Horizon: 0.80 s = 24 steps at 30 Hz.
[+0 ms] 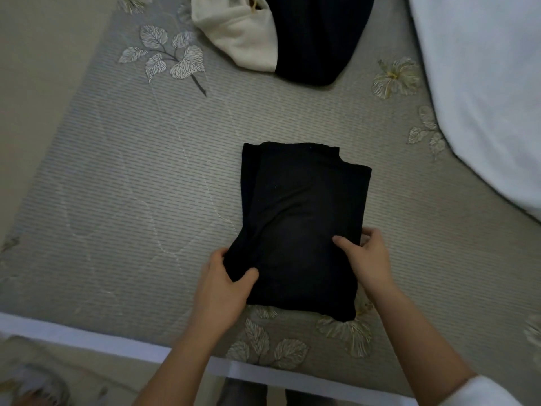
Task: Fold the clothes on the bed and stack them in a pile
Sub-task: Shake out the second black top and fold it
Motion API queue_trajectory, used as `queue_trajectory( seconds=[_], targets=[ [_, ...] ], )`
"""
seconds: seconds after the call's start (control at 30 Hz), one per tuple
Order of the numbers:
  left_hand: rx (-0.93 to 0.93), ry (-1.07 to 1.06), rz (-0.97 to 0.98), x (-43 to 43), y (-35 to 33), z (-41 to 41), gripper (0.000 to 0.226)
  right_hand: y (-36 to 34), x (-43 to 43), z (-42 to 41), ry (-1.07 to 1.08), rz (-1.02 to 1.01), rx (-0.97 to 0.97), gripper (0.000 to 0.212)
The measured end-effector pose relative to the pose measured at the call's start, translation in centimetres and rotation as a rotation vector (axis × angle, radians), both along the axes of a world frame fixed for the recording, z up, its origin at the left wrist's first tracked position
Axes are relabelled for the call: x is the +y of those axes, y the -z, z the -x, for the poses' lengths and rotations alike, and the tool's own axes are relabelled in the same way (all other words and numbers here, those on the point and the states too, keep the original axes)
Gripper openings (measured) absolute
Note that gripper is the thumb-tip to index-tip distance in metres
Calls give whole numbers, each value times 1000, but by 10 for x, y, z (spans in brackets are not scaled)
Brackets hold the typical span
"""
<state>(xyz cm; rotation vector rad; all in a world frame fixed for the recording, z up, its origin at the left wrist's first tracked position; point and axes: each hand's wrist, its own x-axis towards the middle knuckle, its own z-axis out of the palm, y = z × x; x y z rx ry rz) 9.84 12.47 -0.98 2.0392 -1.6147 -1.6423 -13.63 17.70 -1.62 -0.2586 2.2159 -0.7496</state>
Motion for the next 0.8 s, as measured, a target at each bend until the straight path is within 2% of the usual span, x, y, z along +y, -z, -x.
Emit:
queue_trajectory(
  seconds=[0.07, 0.13, 0.23, 0.4, 0.47, 0.57, 0.67, 0.73, 0.8],
  targets=[
    [69, -23, -70, -1, 3, 2, 60, 2, 2, 4, 24, -6, -64, 38],
    [91, -77, -99, -6, 4, 2, 53, 1, 3, 12, -45, -47, -33, 23],
    [85, -198, -14, -23, -3, -3, 47, -4, 8, 15, -152, -146, -61, 31],
    [28, -432, 250, -49, -12, -29, 51, -19, 42, -34, -450, -401, -525, 32],
    [79, -518, 277, -49, -10, -32, 59, -24, 52, -57, -584, -376, -573, 36],
    [26, -502, 389, -33, -11, -23, 72, -30, 46, -74, -628, -65, -348, 27],
    [-168, -246, 599, -4, -12, -11, 74, -34, 17, -80, -641, 289, 125, 17],
    [-246, -11, 652, 19, -7, -1, 68, -25, -5, -80, -814, 347, 385, 38],
    [-332, 157, 618, 37, 4, 4, 66, -12, -29, -74, -1079, 209, 501, 53]
  ],
)
